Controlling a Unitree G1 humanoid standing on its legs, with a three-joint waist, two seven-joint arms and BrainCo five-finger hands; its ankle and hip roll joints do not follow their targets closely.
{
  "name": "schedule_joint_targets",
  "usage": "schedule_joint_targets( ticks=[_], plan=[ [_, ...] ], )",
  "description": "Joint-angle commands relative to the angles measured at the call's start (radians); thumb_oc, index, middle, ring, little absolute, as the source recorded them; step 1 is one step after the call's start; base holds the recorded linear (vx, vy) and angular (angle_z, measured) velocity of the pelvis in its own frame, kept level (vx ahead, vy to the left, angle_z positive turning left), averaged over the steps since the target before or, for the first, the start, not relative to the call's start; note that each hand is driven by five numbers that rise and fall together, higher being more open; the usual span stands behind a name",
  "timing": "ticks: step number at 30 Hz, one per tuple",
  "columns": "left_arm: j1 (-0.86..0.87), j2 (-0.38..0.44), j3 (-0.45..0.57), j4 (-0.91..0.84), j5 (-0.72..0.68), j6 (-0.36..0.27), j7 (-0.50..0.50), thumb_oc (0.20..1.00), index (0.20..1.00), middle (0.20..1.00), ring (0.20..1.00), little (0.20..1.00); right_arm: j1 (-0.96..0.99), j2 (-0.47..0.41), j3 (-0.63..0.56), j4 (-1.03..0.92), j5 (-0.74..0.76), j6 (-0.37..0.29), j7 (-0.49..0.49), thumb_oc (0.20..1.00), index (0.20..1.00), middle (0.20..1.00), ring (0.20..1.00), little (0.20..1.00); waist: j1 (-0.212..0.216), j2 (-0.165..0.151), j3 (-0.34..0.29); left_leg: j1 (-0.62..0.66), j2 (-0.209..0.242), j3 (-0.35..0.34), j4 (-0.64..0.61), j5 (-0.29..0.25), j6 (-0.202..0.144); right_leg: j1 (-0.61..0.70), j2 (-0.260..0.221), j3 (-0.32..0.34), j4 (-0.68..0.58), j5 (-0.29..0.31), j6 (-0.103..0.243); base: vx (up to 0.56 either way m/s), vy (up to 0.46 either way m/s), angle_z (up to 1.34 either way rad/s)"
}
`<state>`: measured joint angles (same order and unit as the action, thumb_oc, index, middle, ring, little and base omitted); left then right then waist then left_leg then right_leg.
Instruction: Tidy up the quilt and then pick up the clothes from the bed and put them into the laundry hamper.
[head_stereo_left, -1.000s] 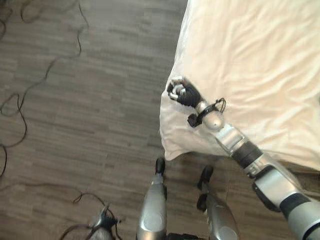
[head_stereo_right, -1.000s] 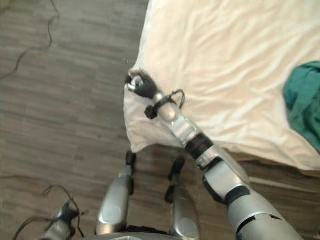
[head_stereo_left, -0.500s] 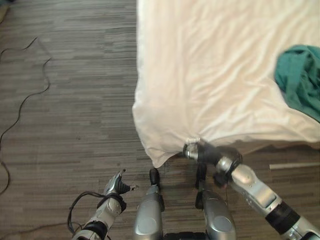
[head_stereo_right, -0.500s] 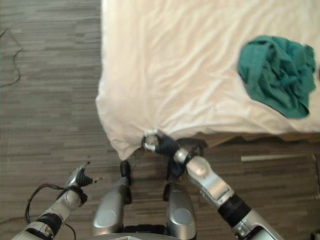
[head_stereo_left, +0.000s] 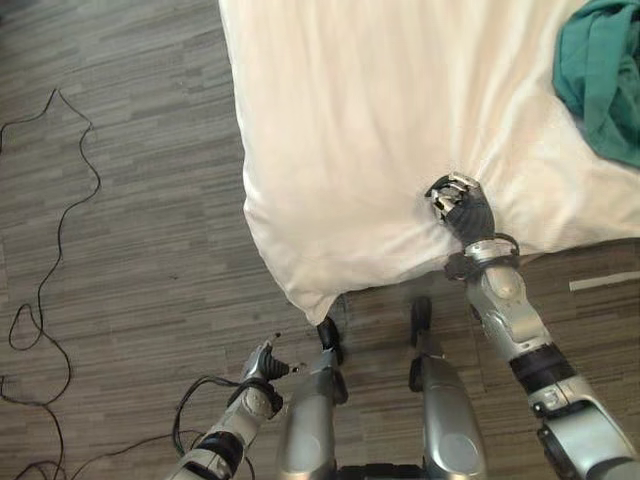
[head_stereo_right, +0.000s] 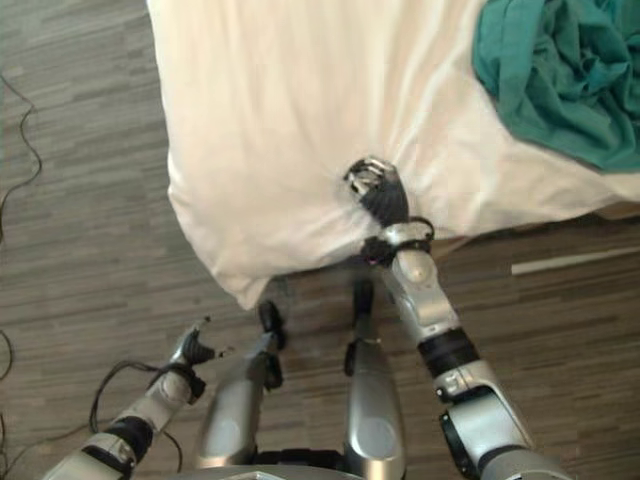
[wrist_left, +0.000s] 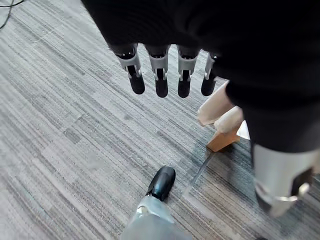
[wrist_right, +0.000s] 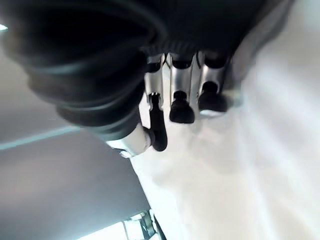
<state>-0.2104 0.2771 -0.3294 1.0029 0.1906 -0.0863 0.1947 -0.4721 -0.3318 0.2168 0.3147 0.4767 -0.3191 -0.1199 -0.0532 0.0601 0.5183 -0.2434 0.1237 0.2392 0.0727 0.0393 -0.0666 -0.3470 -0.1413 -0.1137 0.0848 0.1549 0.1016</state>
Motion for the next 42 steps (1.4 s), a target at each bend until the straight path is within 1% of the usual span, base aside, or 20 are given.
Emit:
schedule_joint_targets(
  ticks=[1,8,9,10,12,15,18,19,21,22,23,24,26,28,30,32,34,36,38,42],
  plan=[
    [0.028,0.009,0.000,0.015,-0.086,-0.011,-0.010,1.000,1.000,1.000,1.000,1.000,0.209,-0.022,-0.127,0.115,0.037,0.042,-0.070,0.200,0.200,0.200,0.200,0.200,-0.033,-0.045,-0.040,-0.036,0.068,-0.033,0.173,-0.117,-0.042,-0.036,-0.094,0.021,0.141,-0.168,0.041,0.06,0.030,0.00],
    [-0.011,-0.014,-0.056,0.026,-0.072,0.004,-0.069,1.000,1.000,1.000,1.000,1.000,0.459,0.011,-0.257,0.351,0.051,0.104,-0.045,0.200,0.200,0.200,0.200,0.200,-0.140,-0.086,-0.096,0.108,0.028,0.026,0.078,-0.128,-0.035,0.034,-0.119,0.023,0.102,-0.120,0.085,0.07,0.079,-0.01],
    [-0.007,-0.016,-0.045,0.007,-0.103,0.005,-0.062,1.000,1.000,1.000,1.000,1.000,0.478,0.017,-0.243,0.370,0.020,0.115,-0.039,0.404,0.404,0.404,0.404,0.404,-0.139,-0.089,-0.095,0.151,0.040,0.069,0.061,-0.133,-0.034,0.022,-0.142,-0.036,0.142,-0.099,0.094,0.07,0.116,-0.40],
    [-0.005,-0.019,-0.032,-0.011,-0.139,0.008,-0.052,1.000,1.000,1.000,1.000,1.000,0.495,0.025,-0.222,0.379,-0.013,0.126,-0.037,1.000,1.000,1.000,1.000,1.000,-0.132,-0.096,-0.091,0.193,0.050,0.108,0.043,-0.138,-0.031,0.020,-0.173,-0.133,0.185,-0.096,0.094,0.09,0.065,-0.87],
    [0.015,-0.011,-0.026,-0.022,-0.141,0.009,-0.052,1.000,1.000,1.000,1.000,1.000,0.509,0.063,-0.161,0.466,-0.072,0.161,-0.012,1.000,1.000,1.000,1.000,1.000,-0.129,-0.105,-0.123,0.279,0.067,0.213,0.029,-0.180,-0.019,0.017,-0.211,-0.361,0.285,-0.128,0.070,0.25,0.026,-1.79],
    [0.032,0.000,-0.044,-0.005,-0.100,0.011,-0.071,1.000,1.000,1.000,1.000,1.000,0.499,0.077,-0.126,0.557,-0.118,0.186,-0.003,1.000,1.000,1.000,1.000,1.000,-0.133,-0.104,-0.150,0.310,0.074,0.270,0.038,-0.189,-0.012,0.023,-0.236,-0.450,0.298,-0.139,0.036,0.15,-0.033,-2.14],
    [0.039,-0.001,-0.080,0.081,0.002,0.010,-0.091,1.000,1.000,1.000,1.000,1.000,0.466,0.063,-0.059,0.748,-0.233,0.225,0.016,1.000,1.000,1.000,1.000,1.000,-0.166,-0.084,-0.199,0.326,0.117,0.334,0.146,-0.221,-0.024,0.081,-0.133,-0.379,0.182,-0.215,-0.021,0.29,-0.093,-0.90],
    [0.044,-0.006,-0.072,0.105,0.000,0.013,-0.086,1.000,1.000,1.000,1.000,1.000,0.446,0.050,-0.032,0.790,-0.290,0.232,0.009,1.000,1.000,1.000,1.000,1.000,-0.158,-0.076,-0.200,0.319,0.166,0.332,0.273,-0.160,-0.060,0.115,-0.065,-0.348,0.133,-0.240,-0.052,0.41,-0.266,-1.27],
    [0.050,-0.001,-0.048,0.110,-0.037,0.014,-0.071,1.000,1.000,1.000,1.000,1.000,0.424,0.036,0.027,0.814,-0.371,0.246,-0.003,1.000,1.000,1.000,1.000,1.000,-0.106,-0.093,-0.174,0.233,0.234,0.145,0.569,0.001,-0.111,0.191,0.067,-0.254,0.028,-0.263,-0.112,0.37,-0.254,-1.72],
    [0.047,0.000,-0.043,0.108,-0.047,0.013,-0.063,1.000,1.000,1.000,1.000,1.000,0.416,0.036,0.035,0.811,-0.370,0.248,-0.007,1.000,1.000,1.000,1.000,1.000,-0.090,-0.107,-0.168,0.186,0.194,0.065,0.634,-0.030,-0.088,0.217,0.084,-0.211,-0.003,-0.265,-0.121,0.18,0.030,-2.51],
    [0.042,0.000,-0.042,0.104,-0.068,0.009,-0.046,1.000,1.000,1.000,1.000,1.000,0.402,0.030,0.048,0.800,-0.364,0.246,-0.008,1.000,1.000,1.000,1.000,1.000,-0.067,-0.145,-0.157,0.108,0.050,-0.040,0.686,-0.078,-0.030,0.221,0.084,-0.133,-0.011,-0.244,-0.129,0.12,0.203,-2.42],
    [0.044,-0.013,-0.032,0.114,-0.098,0.003,-0.038,1.000,1.000,1.000,1.000,1.000,0.390,0.031,0.063,0.799,-0.376,0.242,-0.014,1.000,1.000,1.000,1.000,1.000,-0.037,-0.153,-0.145,0.037,-0.042,-0.132,0.678,-0.114,-0.005,0.230,0.082,-0.064,-0.007,-0.245,-0.114,0.20,0.342,-3.04],
    [0.037,-0.044,0.005,0.105,-0.209,-0.013,-0.022,1.000,1.000,1.000,1.000,1.000,0.378,0.037,0.092,0.790,-0.390,0.233,-0.015,1.000,1.000,1.000,1.000,1.000,-0.004,-0.154,-0.118,-0.038,-0.060,-0.218,0.632,-0.154,-0.003,0.248,0.085,0.018,-0.021,-0.249,-0.078,0.22,0.240,-2.48],
    [0.013,-0.069,0.025,0.083,-0.283,-0.036,-0.018,1.000,1.000,1.000,1.000,1.000,0.369,0.039,0.099,0.769,-0.395,0.225,-0.023,1.000,1.000,1.000,1.000,1.000,0.010,-0.132,-0.117,-0.037,0.006,-0.245,0.379,-0.151,-0.013,0.281,0.079,0.064,-0.061,-0.252,-0.040,0.31,0.283,-1.46],
    [-0.003,-0.063,0.006,0.059,-0.274,-0.044,-0.013,1.000,1.000,1.000,1.000,1.000,0.365,0.046,0.110,0.778,-0.415,0.226,-0.029,1.000,1.000,1.000,1.000,1.000,0.041,-0.099,-0.121,-0.008,0.034,-0.286,0.081,-0.024,-0.044,0.317,0.089,0.116,-0.074,-0.267,-0.022,0.41,0.408,-0.83],
    [0.001,-0.053,-0.021,0.058,-0.222,-0.033,-0.008,1.000,1.000,1.000,1.000,1.000,0.380,0.047,0.108,0.797,-0.440,0.238,-0.036,1.000,1.000,1.000,1.000,1.000,0.055,-0.095,-0.139,0.008,0.031,-0.322,0.030,-0.017,-0.045,0.329,0.083,0.149,-0.027,-0.302,-0.011,0.42,0.279,-1.15],
    [-0.013,-0.044,-0.056,0.086,-0.176,-0.024,-0.019,1.000,1.000,1.000,1.000,1.000,0.393,0.071,0.094,0.799,-0.444,0.233,-0.035,1.000,1.000,1.000,1.000,1.000,0.045,-0.095,-0.159,0.037,-0.018,-0.304,0.034,-0.042,-0.009,0.315,0.073,0.143,0.148,-0.319,0.015,0.52,0.352,-0.67],
    [-0.016,-0.030,-0.065,0.093,-0.135,-0.005,-0.005,1.000,1.000,1.000,1.000,1.000,0.365,0.080,0.074,0.762,-0.423,0.240,-0.045,1.000,1.000,1.000,1.000,1.000,0.019,-0.066,-0.137,0.129,-0.035,-0.216,0.020,-0.069,0.037,0.181,0.020,0.075,0.461,-0.166,0.071,0.47,0.476,0.01],
    [-0.010,-0.019,-0.063,0.091,-0.118,0.001,-0.006,1.000,1.000,1.000,1.000,1.000,0.369,0.077,0.072,0.718,-0.423,0.236,-0.047,1.000,1.000,1.000,1.000,1.000,0.005,-0.050,-0.129,0.180,-0.036,-0.201,-0.015,-0.073,0.050,0.128,0.033,0.058,0.549,-0.172,0.075,0.32,0.317,0.02],
    [-0.002,-0.017,-0.057,0.104,-0.105,-0.015,-0.019,1.000,1.000,1.000,1.000,1.000,0.383,0.076,0.078,0.656,-0.426,0.223,-0.047,1.000,1.000,1.000,1.000,1.000,-0.067,-0.043,-0.142,0.298,-0.093,-0.233,-0.102,-0.114,0.049,0.033,0.125,0.000,0.349,-0.209,0.059,0.52,0.165,0.00]
  ],
)
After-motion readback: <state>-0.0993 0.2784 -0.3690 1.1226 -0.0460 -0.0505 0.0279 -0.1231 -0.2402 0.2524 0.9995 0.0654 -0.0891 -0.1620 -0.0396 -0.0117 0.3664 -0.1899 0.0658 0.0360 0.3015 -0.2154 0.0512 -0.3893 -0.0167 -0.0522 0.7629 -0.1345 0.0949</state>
